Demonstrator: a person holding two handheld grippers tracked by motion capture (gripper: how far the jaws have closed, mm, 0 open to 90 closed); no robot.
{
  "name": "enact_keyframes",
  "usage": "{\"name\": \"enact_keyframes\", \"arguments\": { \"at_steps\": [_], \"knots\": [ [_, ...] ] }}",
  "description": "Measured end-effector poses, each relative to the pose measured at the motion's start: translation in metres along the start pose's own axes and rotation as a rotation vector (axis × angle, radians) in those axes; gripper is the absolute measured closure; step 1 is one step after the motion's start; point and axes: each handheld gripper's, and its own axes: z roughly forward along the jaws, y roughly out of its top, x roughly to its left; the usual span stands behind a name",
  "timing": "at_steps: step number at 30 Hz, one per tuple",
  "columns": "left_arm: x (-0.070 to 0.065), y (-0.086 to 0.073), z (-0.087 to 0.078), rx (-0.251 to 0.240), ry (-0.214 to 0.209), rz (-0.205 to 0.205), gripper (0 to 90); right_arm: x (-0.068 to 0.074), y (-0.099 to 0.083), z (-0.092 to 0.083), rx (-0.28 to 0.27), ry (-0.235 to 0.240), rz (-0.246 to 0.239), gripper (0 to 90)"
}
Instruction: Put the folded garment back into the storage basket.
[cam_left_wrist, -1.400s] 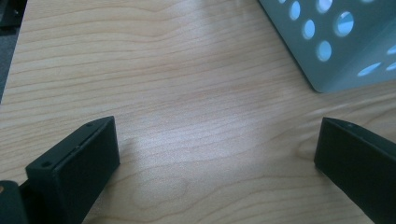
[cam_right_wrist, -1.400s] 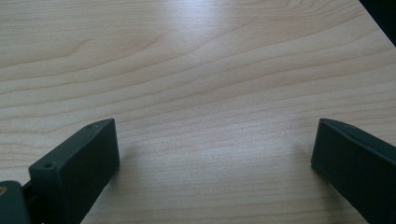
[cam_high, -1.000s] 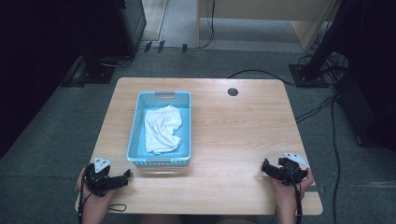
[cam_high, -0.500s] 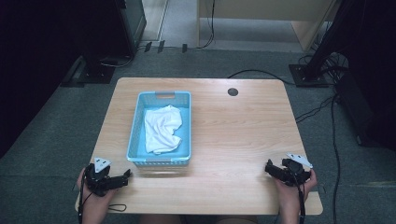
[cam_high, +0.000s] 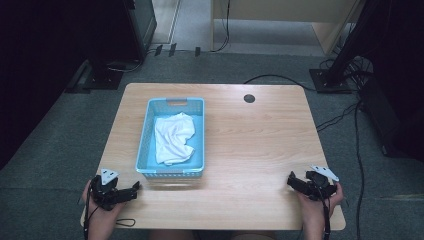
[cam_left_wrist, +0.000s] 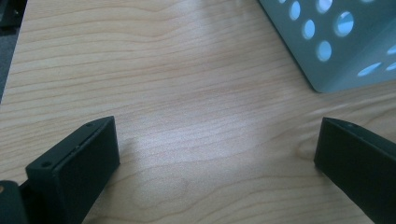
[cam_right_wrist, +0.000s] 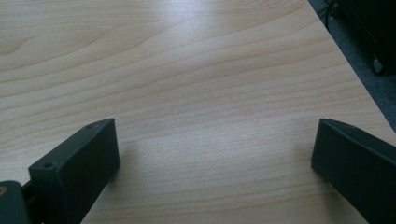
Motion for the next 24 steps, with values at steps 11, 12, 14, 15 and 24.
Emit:
{"name": "enact_keyframes", "arguments": {
  "at_steps": [11, 12, 14, 15, 24],
  "knots": [
    [0.000, 0.000, 0.000, 0.000, 0.000, 0.000, 0.0, -0.006, -0.001, -0.001, -0.001, -0.005, 0.005, 0.2],
    [0.000, 0.000, 0.000, 0.000, 0.000, 0.000, 0.0, -0.007, -0.001, -0.001, 0.000, -0.005, 0.004, 0.3],
    [0.000, 0.000, 0.000, 0.000, 0.000, 0.000, 0.0, -0.007, -0.001, -0.001, 0.000, -0.006, 0.007, 0.3],
    [0.000, 0.000, 0.000, 0.000, 0.000, 0.000, 0.0, -0.008, -0.001, -0.001, -0.001, -0.006, 0.007, 0.3],
    [0.000, 0.000, 0.000, 0.000, 0.000, 0.000, 0.0, -0.013, -0.001, -0.001, 0.000, -0.012, 0.009, 0.2]
  ]
}}
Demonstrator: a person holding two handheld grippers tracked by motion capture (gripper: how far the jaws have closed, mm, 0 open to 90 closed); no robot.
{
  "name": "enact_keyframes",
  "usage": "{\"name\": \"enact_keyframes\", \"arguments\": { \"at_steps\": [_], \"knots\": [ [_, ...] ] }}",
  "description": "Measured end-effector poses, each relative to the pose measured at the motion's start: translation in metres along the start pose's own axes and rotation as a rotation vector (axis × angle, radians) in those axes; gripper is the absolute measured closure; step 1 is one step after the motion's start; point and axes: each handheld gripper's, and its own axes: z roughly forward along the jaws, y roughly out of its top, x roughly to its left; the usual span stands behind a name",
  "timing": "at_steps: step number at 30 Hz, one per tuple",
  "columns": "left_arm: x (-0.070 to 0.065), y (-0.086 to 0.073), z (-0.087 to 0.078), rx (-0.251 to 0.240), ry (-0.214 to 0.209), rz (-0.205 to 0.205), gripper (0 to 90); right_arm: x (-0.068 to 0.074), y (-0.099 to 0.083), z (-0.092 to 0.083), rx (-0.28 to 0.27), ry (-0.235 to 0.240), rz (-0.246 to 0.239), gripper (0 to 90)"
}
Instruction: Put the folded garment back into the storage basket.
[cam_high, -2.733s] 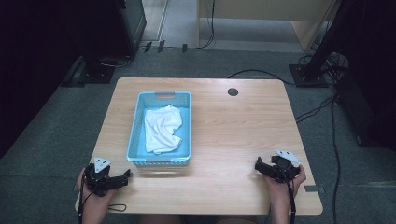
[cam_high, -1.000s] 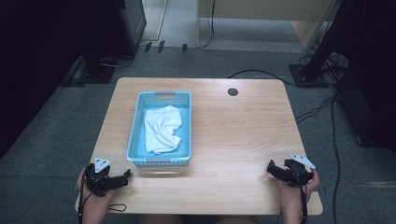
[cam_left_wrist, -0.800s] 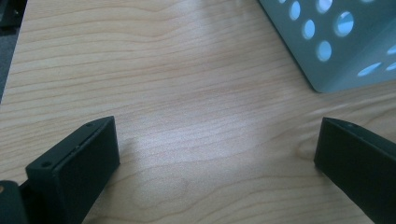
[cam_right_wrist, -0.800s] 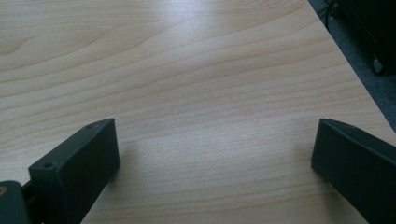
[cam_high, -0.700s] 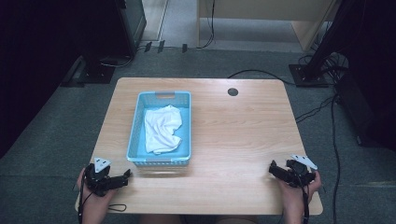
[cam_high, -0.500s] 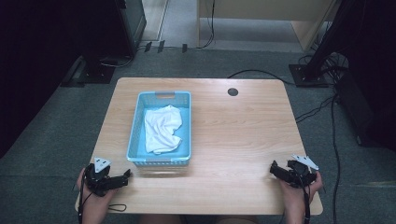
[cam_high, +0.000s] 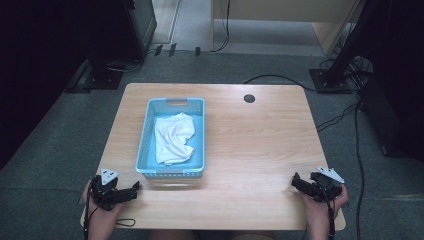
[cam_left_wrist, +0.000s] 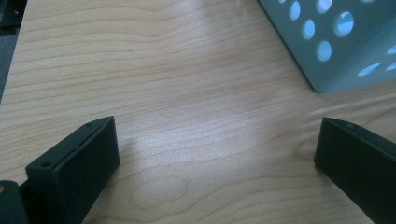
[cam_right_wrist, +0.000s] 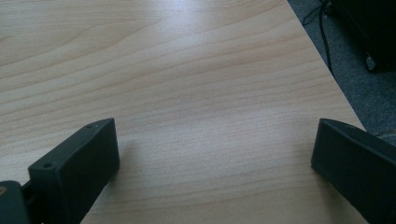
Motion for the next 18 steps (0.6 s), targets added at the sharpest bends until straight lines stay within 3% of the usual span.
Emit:
{"name": "enact_keyframes", "arguments": {
  "at_steps": [18],
  "knots": [
    [0.0000, 0.0000, 0.0000, 0.000, 0.000, 0.000, 0.0, -0.0080, 0.0000, -0.0001, 0.000, -0.003, 0.004, 0.2]
  ]
}}
